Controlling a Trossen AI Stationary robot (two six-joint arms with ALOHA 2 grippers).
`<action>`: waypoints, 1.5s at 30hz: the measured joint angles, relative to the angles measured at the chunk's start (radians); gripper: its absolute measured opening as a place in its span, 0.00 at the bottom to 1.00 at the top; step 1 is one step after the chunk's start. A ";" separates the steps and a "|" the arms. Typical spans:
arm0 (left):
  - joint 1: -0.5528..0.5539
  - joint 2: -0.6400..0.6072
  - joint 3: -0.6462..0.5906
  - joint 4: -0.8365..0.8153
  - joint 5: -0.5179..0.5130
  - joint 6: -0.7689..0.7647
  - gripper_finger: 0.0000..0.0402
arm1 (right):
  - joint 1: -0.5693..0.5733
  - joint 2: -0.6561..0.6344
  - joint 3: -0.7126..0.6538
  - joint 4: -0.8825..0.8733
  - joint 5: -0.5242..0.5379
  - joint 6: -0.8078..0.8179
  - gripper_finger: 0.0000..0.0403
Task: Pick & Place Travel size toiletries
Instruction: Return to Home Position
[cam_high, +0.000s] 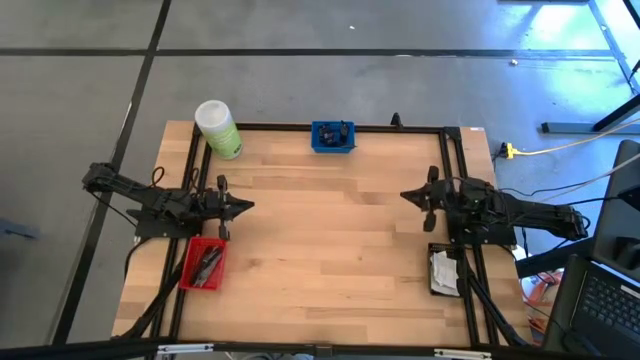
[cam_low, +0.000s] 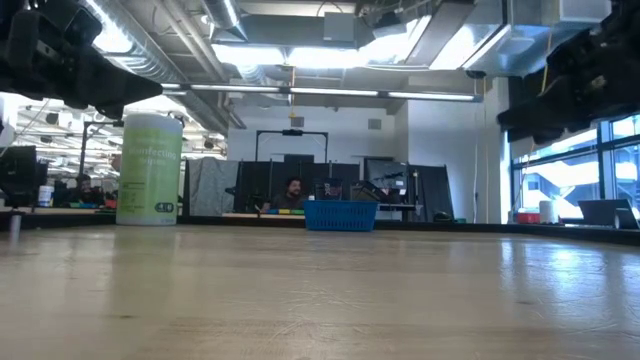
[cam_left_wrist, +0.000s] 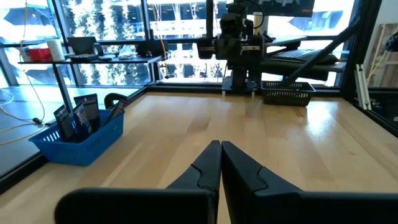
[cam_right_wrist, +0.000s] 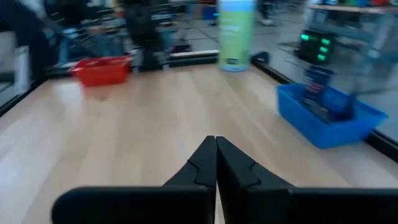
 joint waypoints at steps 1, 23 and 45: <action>0.000 0.000 0.000 0.000 0.000 0.000 0.02 | 0.000 0.000 0.000 0.000 0.024 0.019 0.02; 0.000 0.000 0.000 0.000 -0.001 0.000 0.02 | 0.000 0.001 0.001 0.001 0.050 0.021 0.22; 0.000 0.001 0.000 0.001 -0.001 0.000 0.02 | 0.000 0.001 0.002 0.002 0.050 0.021 0.32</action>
